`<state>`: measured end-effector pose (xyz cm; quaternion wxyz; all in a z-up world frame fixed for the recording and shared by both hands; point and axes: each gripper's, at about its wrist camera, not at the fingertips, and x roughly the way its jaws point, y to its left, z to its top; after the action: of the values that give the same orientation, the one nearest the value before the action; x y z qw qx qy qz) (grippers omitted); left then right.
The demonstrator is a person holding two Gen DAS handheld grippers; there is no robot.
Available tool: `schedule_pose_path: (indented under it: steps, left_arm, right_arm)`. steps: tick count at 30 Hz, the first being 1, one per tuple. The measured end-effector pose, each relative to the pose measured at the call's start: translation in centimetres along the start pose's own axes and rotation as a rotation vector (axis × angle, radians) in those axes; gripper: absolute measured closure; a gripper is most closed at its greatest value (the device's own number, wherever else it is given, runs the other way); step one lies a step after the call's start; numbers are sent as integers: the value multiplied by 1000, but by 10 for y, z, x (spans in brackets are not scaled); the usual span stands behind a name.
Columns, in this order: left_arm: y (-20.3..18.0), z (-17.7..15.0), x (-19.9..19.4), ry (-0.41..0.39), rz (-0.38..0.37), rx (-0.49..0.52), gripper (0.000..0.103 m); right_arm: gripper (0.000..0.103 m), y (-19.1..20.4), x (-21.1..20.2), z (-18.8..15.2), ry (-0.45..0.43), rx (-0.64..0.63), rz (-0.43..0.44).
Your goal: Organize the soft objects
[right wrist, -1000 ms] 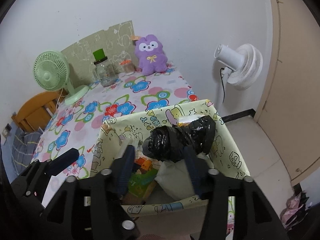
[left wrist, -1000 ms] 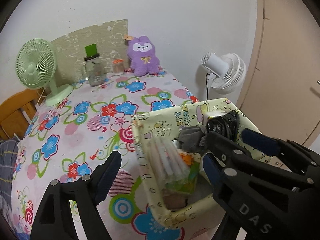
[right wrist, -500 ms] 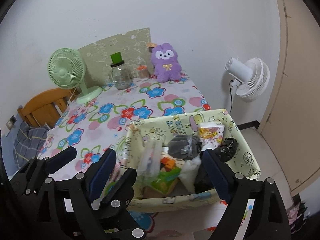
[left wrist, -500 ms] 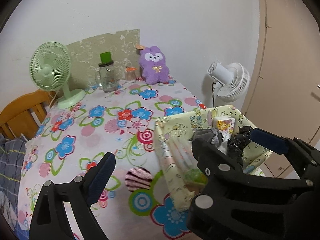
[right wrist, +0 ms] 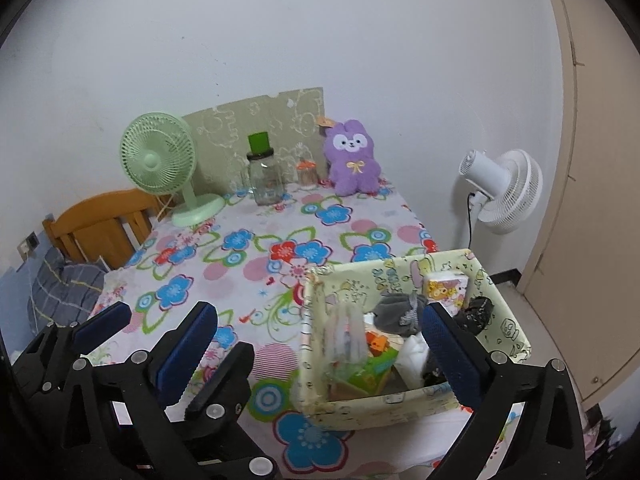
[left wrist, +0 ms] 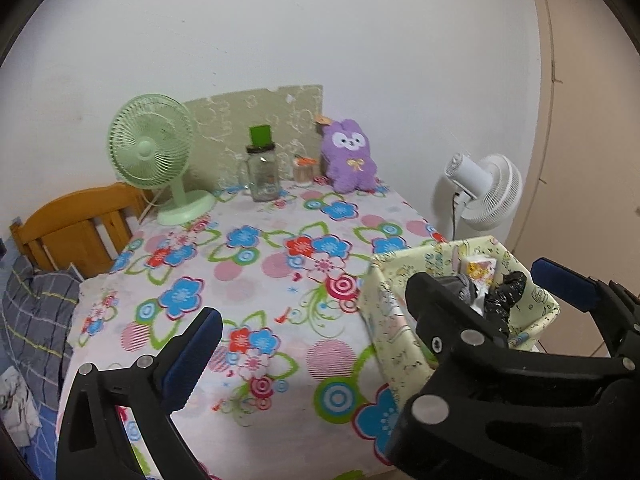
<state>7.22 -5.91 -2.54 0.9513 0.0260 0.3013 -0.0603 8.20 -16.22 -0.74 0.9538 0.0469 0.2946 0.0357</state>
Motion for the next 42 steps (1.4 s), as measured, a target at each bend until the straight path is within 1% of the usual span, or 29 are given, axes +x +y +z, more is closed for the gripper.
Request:
schedule_pose_path:
  steps: [9, 19, 30, 42]
  left_arm:
    - [27, -2, -25, -44, 57, -33, 0]
    - [57, -5, -50, -94, 113, -76, 0]
    - [82, -8, -75, -127, 154, -120, 0]
    - [88, -12, -82, -135, 164, -141, 0]
  right_arm:
    - [0, 27, -19, 3, -54, -44, 19]
    - [0, 42, -39, 6, -108, -54, 44]
    - [0, 42, -59, 5, -141, -29, 28]
    - [0, 39, -66, 0, -153, -22, 18]
